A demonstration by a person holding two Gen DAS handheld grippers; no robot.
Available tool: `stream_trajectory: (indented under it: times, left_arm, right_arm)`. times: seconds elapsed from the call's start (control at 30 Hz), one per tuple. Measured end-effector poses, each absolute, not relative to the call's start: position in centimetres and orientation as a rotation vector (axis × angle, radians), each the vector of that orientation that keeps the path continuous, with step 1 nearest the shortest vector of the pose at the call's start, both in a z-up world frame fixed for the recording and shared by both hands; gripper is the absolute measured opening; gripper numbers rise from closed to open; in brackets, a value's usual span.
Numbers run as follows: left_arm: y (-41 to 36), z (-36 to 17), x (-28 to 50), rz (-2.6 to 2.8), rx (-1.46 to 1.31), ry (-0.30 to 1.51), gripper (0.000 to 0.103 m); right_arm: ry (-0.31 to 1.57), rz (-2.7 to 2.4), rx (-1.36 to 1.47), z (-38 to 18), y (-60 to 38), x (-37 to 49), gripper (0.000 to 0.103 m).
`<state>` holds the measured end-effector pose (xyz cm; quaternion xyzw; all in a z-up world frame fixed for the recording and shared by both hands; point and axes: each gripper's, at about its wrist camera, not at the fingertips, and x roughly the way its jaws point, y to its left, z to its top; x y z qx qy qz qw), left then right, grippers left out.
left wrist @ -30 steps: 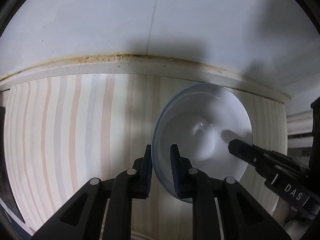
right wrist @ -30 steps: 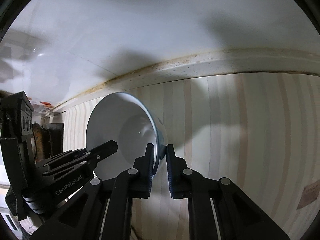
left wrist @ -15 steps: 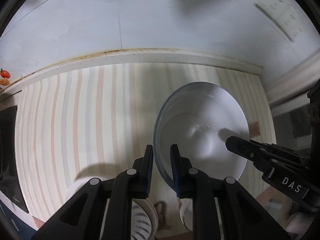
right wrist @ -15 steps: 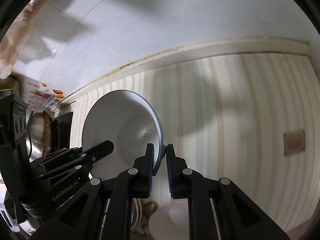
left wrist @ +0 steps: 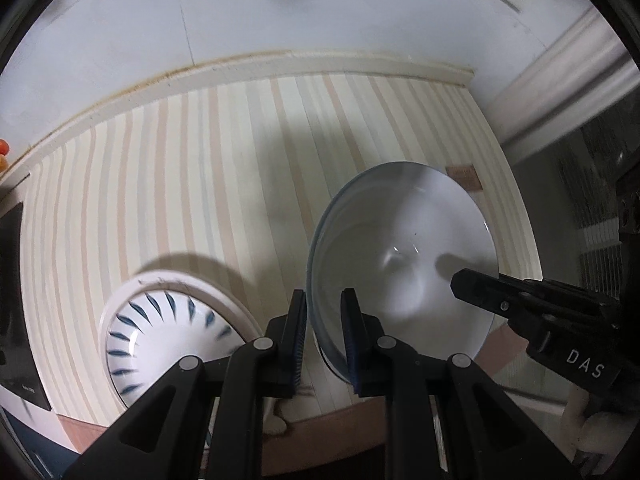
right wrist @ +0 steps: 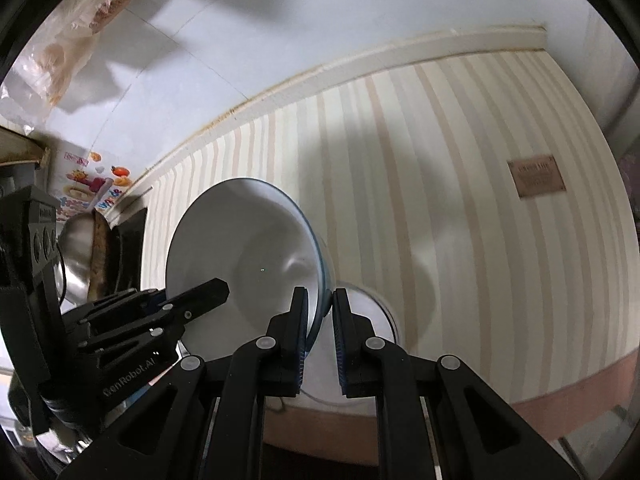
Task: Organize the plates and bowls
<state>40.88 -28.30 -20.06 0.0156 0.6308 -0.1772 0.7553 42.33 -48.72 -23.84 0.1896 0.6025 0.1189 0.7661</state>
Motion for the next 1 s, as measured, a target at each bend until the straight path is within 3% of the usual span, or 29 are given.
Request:
stream_trajectory:
  times: [0.43, 1.0]
  left_arm:
    - [-30.0, -24.3, 38.6, -0.382, 0.121, 1.47, 0.015]
    - [-31.4, -26.7, 38.4, -0.348, 0.205, 1.51, 0.015]
  right_arm:
    - [1.405, 0.241, 0.445, -28.8, -49.9, 39.7, 0.014]
    - [1.446, 0.238, 0.429, -30.7, -49.8, 40.6, 0.015]
